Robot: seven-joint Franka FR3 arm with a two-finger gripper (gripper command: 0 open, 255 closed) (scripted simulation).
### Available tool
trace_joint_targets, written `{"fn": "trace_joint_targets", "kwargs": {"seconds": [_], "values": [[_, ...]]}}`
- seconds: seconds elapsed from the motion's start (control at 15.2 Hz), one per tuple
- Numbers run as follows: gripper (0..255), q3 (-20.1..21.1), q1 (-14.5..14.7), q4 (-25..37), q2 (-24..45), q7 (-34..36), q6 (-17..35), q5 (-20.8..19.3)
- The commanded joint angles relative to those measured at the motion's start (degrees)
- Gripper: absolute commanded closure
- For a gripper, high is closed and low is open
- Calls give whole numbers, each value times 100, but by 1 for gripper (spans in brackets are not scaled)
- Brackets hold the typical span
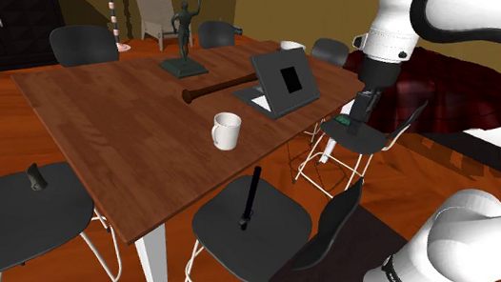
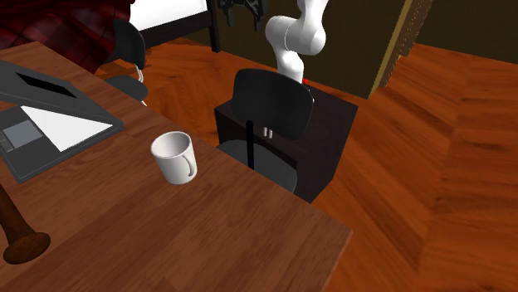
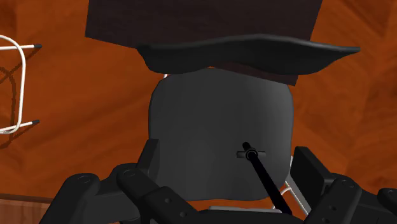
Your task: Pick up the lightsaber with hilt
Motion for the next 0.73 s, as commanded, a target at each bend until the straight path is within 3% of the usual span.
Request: {"fn": "trace_joint_targets", "kwargs": {"seconds": [0.0, 0.66], "values": [[0, 0, 0, 0, 0, 0, 0, 0], [0, 796, 227, 490, 2031, 641, 868, 216]]}}
